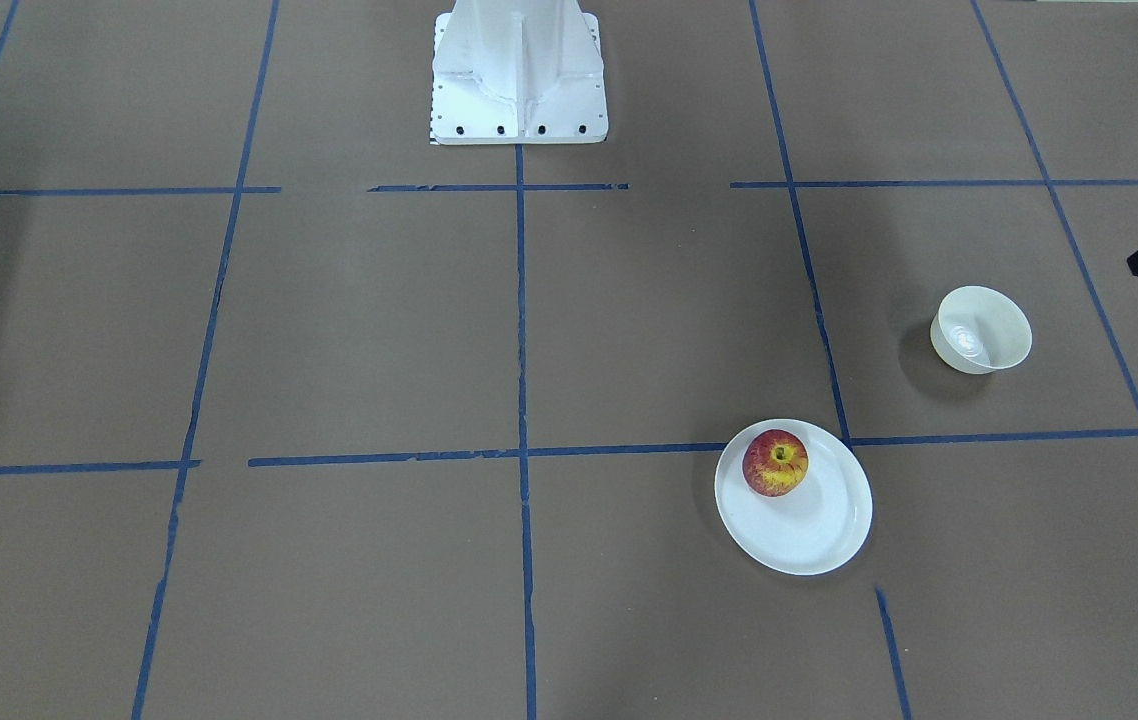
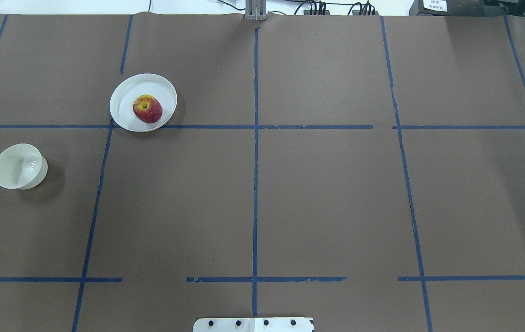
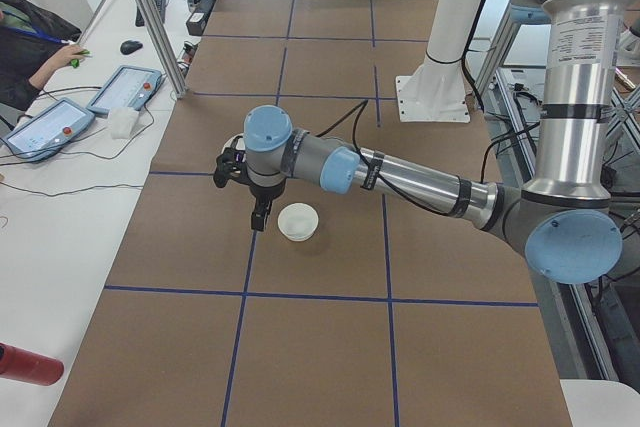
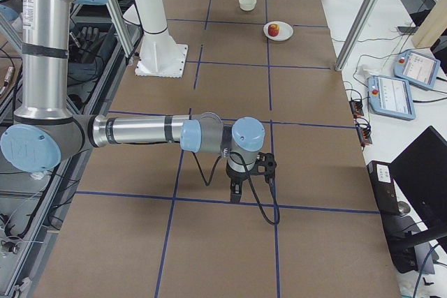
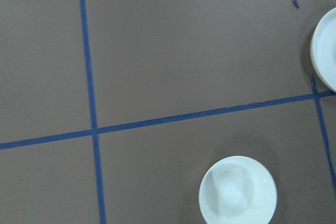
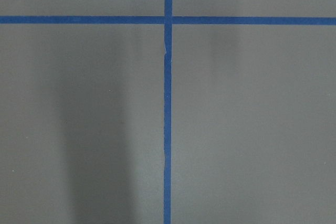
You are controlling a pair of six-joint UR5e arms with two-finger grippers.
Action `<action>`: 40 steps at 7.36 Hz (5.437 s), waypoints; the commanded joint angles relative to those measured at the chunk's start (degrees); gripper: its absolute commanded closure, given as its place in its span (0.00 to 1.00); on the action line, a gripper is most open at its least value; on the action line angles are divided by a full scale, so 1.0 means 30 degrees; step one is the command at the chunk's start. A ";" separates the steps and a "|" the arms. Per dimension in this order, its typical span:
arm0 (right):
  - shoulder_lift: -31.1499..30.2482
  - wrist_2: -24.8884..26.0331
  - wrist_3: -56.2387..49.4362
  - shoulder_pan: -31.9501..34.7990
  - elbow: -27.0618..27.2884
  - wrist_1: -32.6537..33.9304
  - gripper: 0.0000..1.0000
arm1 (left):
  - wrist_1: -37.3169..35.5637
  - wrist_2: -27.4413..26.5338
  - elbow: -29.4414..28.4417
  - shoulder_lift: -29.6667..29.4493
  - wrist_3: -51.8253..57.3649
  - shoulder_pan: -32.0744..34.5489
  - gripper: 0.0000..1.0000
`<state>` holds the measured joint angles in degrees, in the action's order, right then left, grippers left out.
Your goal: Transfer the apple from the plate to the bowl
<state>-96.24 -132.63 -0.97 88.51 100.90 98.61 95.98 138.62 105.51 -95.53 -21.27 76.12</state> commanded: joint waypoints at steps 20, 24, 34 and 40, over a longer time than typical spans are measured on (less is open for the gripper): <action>0.0000 0.0000 0.0001 0.0000 0.0000 0.0000 0.00 | 0.4510 -0.3698 -1.3433 -1.1722 -1.0957 -0.8526 0.00; 0.0000 0.0000 0.0030 0.0000 0.0000 0.0000 0.00 | 0.4600 -0.3640 -1.3027 -1.1605 -1.0899 -0.8149 1.00; 0.0000 0.0000 0.0001 0.0000 -0.0029 0.0000 0.00 | 0.3819 -0.5720 -0.0746 0.2355 -0.6533 -0.5567 1.00; 0.0000 0.0000 0.0001 0.0000 0.0000 0.0000 0.00 | 0.5889 -0.5691 -0.2036 0.2692 -0.8614 -0.7648 1.00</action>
<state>-96.24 -132.63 -0.93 88.51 100.90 98.61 113.60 121.55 99.63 -87.42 -46.97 53.56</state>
